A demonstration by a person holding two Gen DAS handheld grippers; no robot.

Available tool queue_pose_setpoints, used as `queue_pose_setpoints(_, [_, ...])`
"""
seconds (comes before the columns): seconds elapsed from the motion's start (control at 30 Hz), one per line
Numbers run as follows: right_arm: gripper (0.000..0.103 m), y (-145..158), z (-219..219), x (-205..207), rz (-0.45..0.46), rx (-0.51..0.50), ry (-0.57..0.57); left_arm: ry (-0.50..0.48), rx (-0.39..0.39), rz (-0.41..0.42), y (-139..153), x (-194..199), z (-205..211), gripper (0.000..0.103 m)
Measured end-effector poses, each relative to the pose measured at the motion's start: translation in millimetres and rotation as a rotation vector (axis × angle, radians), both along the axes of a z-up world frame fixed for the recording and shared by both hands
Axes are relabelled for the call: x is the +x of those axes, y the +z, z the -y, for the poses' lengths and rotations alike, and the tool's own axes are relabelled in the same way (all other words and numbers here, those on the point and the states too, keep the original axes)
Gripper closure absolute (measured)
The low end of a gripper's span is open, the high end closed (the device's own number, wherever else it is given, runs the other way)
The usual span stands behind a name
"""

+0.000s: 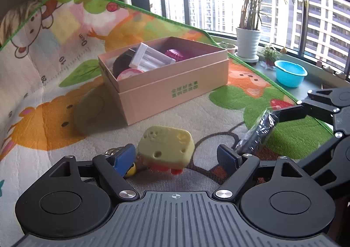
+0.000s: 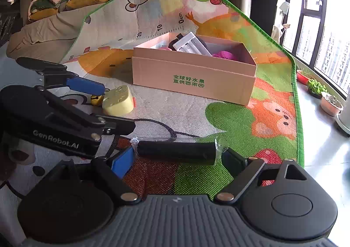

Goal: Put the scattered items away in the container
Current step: 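Lift the yellow keychain toy off the mat with the left gripper, then drop the keychain toy into the box with the left gripper while the right drops the cylinder in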

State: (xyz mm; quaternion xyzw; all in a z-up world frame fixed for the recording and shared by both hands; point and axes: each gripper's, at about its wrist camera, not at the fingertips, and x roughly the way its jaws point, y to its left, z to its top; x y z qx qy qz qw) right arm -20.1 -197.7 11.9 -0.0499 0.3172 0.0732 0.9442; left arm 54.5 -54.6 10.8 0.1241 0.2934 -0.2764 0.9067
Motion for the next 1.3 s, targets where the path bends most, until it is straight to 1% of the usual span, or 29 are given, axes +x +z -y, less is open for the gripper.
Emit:
queue_pose_setpoints(0.07, [0.015,-0.1,0.1,0.0,0.001,-0.001,0.000,0.004,-0.006,-0.006,0.5,8.7,1.8,0.016])
queue_pose_setpoints(0.13, [0.015,-0.2,0.6,0.5,0.000,0.000,0.000,-0.013,0.008,-0.013,-1.4,15.4,4.9,0.015])
queue_pose_setpoints(0.23, [0.015,-0.4,0.8,0.8,0.000,0.000,0.000,-0.030,0.017,-0.054,-7.2,23.4,8.0,0.016])
queue_pose_setpoints(0.3, [0.015,-0.4,0.9,1.2,-0.002,0.002,-0.001,-0.035,0.004,-0.067,-8.3,24.7,7.4,0.018])
queue_pose_setpoints(0.33, [0.015,-0.5,1.0,1.3,-0.002,0.003,-0.002,-0.035,0.000,-0.070,-8.0,24.7,6.6,0.023])
queue_pose_setpoints(0.37, [0.015,-0.6,1.1,1.5,-0.003,0.003,-0.002,-0.030,-0.003,-0.069,-7.8,24.0,5.8,0.030])
queue_pose_setpoints(0.43, [0.015,-0.7,1.2,1.5,-0.004,0.003,-0.002,-0.014,-0.011,-0.073,-6.1,22.6,2.4,0.038])
queue_pose_setpoints(0.57, [0.016,-0.9,1.2,2.2,-0.008,0.005,-0.001,0.010,-0.014,-0.082,-0.8,15.5,-6.0,0.038])
queue_pose_setpoints(0.73, [0.022,2.2,0.1,3.0,-0.024,0.004,0.014,-0.007,-0.007,-0.058,11.4,-3.9,-13.7,0.038])
queue_pose_setpoints(0.83, [0.023,7.2,0.2,3.3,-0.033,-0.004,0.026,-0.004,0.000,-0.034,19.3,-12.4,-15.8,0.038])
queue_pose_setpoints(0.93, [0.023,13.1,1.2,2.6,-0.017,-0.031,0.026,0.000,-0.005,-0.019,25.3,-16.1,-16.5,0.038])
queue_pose_setpoints(1.03, [0.023,21.6,4.1,1.3,-0.007,-0.046,0.018,-0.004,-0.010,-0.006,29.7,-21.9,-15.8,0.038])
queue_pose_setpoints(1.13, [0.023,34.4,7.7,-6.2,0.016,-0.063,0.009,-0.007,-0.013,0.024,37.0,-31.0,-15.0,0.038])
queue_pose_setpoints(1.3, [0.023,57.9,14.1,-19.5,0.050,-0.076,0.008,-0.024,-0.040,0.080,58.2,-47.9,-18.1,0.039])
